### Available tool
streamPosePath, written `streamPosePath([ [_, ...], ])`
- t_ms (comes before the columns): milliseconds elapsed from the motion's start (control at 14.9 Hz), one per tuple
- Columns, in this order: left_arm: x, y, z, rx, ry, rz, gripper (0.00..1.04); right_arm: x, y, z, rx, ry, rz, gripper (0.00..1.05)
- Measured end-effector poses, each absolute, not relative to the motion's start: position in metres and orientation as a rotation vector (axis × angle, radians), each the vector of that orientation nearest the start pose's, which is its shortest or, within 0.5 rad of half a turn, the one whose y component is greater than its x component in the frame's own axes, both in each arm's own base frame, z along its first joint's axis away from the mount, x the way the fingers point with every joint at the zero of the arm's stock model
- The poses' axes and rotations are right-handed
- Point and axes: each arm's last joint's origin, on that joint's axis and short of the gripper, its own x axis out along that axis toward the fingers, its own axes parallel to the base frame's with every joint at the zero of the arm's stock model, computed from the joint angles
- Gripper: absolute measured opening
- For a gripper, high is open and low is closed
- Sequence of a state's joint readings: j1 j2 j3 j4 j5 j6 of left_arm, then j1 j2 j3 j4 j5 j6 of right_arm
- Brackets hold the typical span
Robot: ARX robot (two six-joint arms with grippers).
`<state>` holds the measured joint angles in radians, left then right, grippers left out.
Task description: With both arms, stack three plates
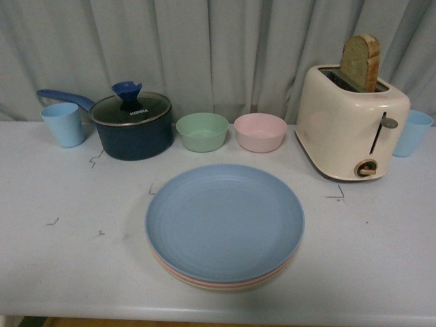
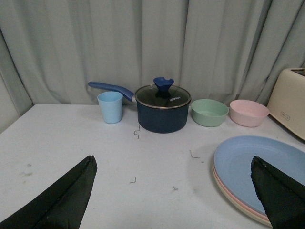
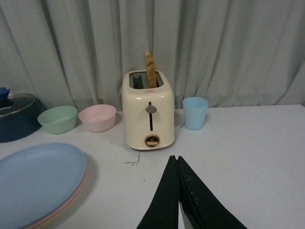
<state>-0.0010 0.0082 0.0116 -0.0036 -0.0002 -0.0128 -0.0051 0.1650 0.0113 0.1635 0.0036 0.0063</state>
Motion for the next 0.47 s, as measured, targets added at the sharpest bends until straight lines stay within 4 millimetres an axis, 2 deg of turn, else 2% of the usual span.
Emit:
streamPosePath([
  [67,0.0975,-0.0001,0.1665,-0.013,0.0,-0.001,0.98,0.1,-0.0005,0.1633,0.006,0.04,-0.006,0.02],
  [134,0.0975,-0.0001,0.1664,-0.013,0.001,-0.002,0.98,0.0971,-0.0005,0.1687,0.006,-0.023,-0.006,0.02],
  [468,0.0975,-0.0001,0.1665,-0.013,0.0,-0.001,0.98,0.0972,-0.0005,0.1668,0.006,-0.004,-0.006,0.02],
])
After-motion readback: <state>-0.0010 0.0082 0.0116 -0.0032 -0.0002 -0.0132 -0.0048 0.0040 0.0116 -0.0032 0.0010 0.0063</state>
